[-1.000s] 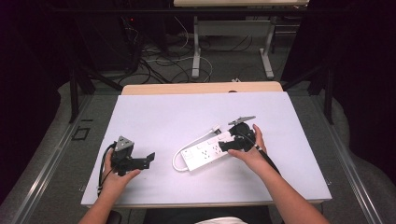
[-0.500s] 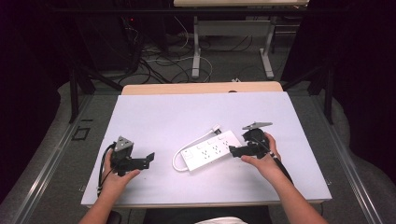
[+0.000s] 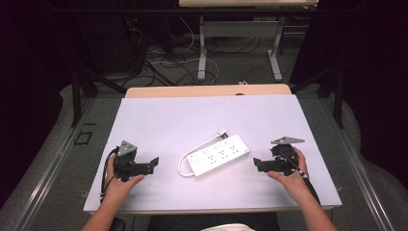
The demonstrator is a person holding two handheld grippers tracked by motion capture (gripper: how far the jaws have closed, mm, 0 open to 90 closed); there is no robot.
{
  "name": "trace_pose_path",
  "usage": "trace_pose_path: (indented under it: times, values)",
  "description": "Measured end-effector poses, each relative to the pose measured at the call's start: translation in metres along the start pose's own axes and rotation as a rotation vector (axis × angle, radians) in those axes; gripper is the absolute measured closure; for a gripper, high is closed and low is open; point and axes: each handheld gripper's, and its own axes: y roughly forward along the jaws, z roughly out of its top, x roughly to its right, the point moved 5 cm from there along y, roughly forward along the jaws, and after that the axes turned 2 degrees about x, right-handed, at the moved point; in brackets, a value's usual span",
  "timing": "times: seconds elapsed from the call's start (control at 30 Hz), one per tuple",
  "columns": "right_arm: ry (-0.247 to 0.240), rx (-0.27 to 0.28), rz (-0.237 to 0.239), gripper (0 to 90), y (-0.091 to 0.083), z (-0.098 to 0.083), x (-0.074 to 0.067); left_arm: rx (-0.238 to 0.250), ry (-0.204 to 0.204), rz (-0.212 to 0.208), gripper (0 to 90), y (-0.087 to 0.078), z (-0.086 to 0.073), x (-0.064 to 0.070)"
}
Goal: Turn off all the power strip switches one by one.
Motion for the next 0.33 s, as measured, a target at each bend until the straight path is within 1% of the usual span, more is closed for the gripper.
trace_pose_path:
  times: [0.1, 0.17, 0.23, 0.27, 0.3, 0.33]
  values:
    - [0.011, 0.003, -0.021, 0.0, -0.002, -0.008, 0.01, -0.001, -0.001, 0.0, 2.8, 0.0, 0.0, 0.0]
    - [0.024, 0.001, -0.031, 0.0, -0.002, -0.012, 0.016, -0.002, -0.014, -0.005, 2.8, 0.0, 0.0, 0.001]
    - [0.037, 0.009, -0.036, 0.0, -0.002, -0.014, 0.02, -0.004, -0.007, 0.0, 2.7, 0.001, 0.0, 0.001]
    - [0.03, 0.014, -0.043, 0.0, -0.003, -0.015, 0.023, -0.014, -0.001, -0.002, 2.7, 0.0, 0.0, 0.0]
    - [0.041, 0.022, -0.056, 0.0, -0.003, -0.014, 0.024, -0.013, -0.002, 0.0, 2.7, 0.0, 0.0, -0.001]
    - [0.038, 0.027, -0.059, 0.0, -0.005, -0.015, 0.026, -0.012, -0.007, 0.001, 2.7, 0.0, 0.0, -0.001]
